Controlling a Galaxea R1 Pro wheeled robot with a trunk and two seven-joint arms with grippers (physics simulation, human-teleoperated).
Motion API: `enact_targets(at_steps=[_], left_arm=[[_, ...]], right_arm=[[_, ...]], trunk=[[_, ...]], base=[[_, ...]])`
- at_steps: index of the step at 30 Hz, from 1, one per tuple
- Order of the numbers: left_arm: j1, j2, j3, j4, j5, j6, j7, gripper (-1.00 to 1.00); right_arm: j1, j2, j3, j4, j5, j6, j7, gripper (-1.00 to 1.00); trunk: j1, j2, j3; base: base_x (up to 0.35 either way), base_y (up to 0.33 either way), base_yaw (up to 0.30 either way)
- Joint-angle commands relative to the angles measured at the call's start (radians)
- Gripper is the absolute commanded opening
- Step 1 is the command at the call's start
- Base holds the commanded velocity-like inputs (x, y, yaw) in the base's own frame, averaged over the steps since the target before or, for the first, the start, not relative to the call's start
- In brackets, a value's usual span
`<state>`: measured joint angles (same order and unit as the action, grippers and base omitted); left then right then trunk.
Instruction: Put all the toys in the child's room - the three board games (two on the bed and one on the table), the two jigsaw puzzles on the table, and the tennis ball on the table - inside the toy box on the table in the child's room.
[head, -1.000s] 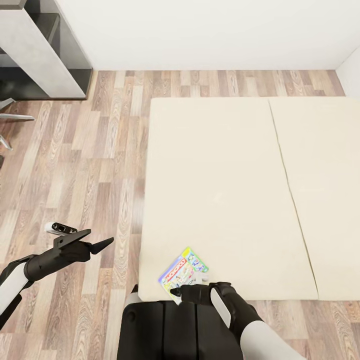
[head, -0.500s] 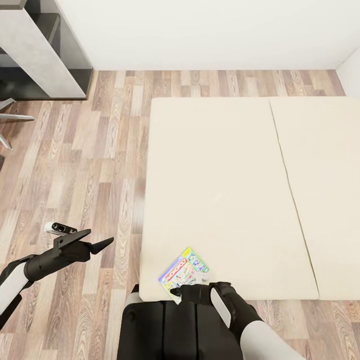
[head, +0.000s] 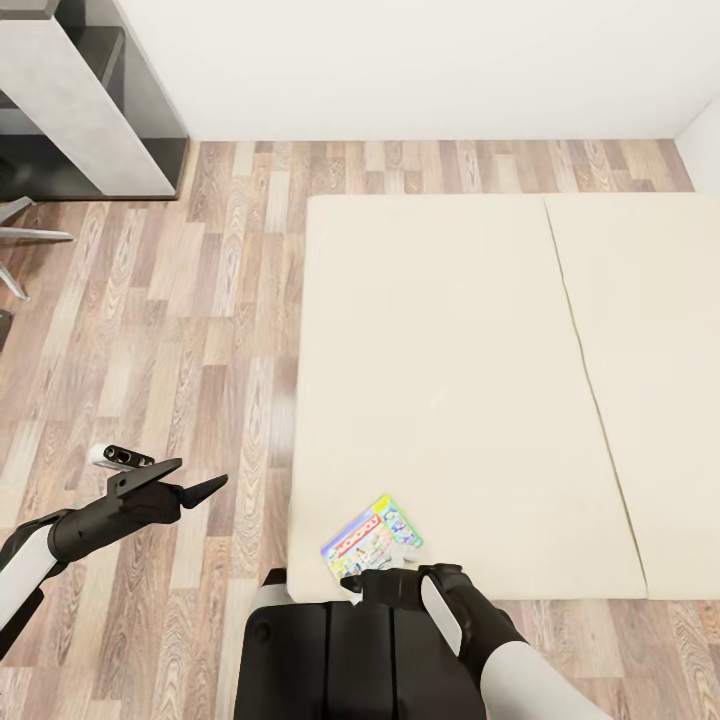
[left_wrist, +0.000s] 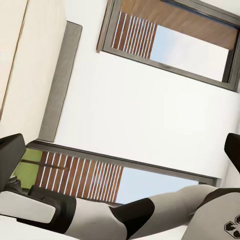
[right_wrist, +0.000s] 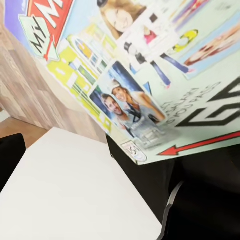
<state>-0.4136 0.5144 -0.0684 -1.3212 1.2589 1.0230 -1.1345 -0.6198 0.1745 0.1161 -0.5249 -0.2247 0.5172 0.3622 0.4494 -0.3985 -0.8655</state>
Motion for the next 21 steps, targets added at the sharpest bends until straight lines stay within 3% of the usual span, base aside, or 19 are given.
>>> enact_targets(at_steps=[1, 21], left_arm=[[-0.001, 0.001, -0.002, 0.0, 0.004, 0.005, -0.002, 1.0], [-0.001, 0.001, -0.002, 0.0, 0.004, 0.005, -0.002, 1.0]], right_arm=[[0.0, 0.0, 0.001, -0.001, -0.005, 0.006, -0.001, 1.0], [0.0, 0.0, 0.0, -0.003, -0.004, 0.006, -0.001, 1.0]], trunk=[[0.001, -0.002, -0.001], [0.001, -0.002, -0.001]], base=[[0.0, 0.02, 0.0], [0.0, 0.002, 0.0]])
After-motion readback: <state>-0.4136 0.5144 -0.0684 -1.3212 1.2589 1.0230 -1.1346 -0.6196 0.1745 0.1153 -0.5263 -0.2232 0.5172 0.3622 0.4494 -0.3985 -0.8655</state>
